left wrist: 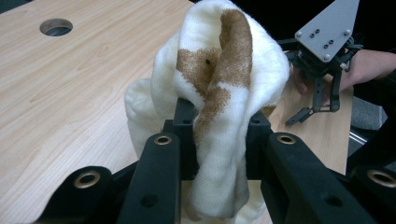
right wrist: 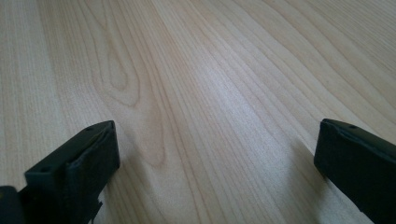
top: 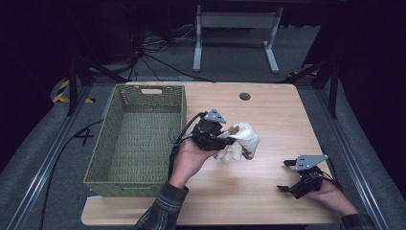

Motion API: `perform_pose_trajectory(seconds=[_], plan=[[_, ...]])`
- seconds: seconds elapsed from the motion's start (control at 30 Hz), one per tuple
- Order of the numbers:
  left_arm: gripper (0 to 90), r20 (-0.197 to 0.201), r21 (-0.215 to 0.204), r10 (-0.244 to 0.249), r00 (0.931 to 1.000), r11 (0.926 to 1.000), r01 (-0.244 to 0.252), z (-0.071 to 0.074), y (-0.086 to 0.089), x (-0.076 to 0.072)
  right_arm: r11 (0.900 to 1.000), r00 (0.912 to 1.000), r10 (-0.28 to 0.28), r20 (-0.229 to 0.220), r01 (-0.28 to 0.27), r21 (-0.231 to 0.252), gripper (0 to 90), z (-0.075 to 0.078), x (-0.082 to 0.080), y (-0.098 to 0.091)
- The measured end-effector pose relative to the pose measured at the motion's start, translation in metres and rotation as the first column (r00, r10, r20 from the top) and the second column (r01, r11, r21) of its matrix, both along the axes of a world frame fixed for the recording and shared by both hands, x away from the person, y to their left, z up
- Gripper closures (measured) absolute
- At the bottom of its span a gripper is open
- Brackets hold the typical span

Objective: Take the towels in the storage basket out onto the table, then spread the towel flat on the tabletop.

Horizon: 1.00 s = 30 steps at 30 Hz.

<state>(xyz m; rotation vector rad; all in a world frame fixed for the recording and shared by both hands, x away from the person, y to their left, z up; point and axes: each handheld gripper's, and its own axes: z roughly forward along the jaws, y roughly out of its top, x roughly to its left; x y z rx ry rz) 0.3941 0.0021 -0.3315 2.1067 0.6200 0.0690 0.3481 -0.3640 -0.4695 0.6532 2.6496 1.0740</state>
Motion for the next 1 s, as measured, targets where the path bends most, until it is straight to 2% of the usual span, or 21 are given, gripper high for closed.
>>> perform_pose_trajectory(seconds=[0.27, 0.63, 0.7, 1.0], plan=[[74.2, -0.005, 0.028, -0.009, 0.9999, 0.9996, 0.009, -0.014, -0.02, -0.003, 1.0, 1.0, 0.0, 0.0, 0.0, 0.0, 0.1, 0.0, 0.0, 0.0], [74.1, -0.037, 0.069, -0.038, 0.9986, 0.9968, 0.04, -0.037, -0.044, -0.004, 1.0, 1.0, 0.002, 0.0, -0.002, 0.0, 0.1, 0.0, 0.0, 0.0], [74.1, -0.055, 0.099, -0.052, 0.9972, 0.9934, 0.057, -0.049, -0.053, -0.003, 1.0, 1.0, 0.002, 0.0, -0.002, 0.0, 0.1, 0.0, 0.0, 0.0], [73.4, -0.085, 0.144, -0.079, 0.9933, 0.9855, 0.091, -0.075, -0.069, 0.0, 1.0, 1.0, 0.002, 0.001, -0.002, -0.001, 0.2, 0.0, 0.0, 0.0]])
